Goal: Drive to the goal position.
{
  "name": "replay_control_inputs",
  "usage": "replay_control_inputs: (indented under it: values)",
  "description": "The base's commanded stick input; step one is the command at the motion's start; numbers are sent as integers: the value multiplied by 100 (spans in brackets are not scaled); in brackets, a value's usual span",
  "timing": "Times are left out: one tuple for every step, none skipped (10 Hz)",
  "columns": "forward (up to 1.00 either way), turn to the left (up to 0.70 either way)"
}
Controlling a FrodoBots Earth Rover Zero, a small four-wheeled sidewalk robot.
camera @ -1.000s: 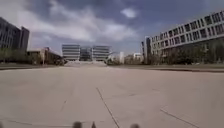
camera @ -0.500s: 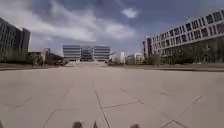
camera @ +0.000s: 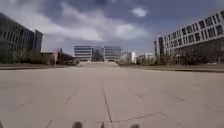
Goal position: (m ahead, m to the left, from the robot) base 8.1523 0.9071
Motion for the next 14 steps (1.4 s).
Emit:
replay_control_inputs:
  values:
    - [70,-1]
    - [70,-1]
    - [70,-1]
    - [70,-1]
    - [70,-1]
    - [70,-1]
    - [70,-1]
    - [70,-1]
    - [70,-1]
    - [70,-1]
    - [70,-1]
    - [70,-1]
    - [70,-1]
    - [70,-1]
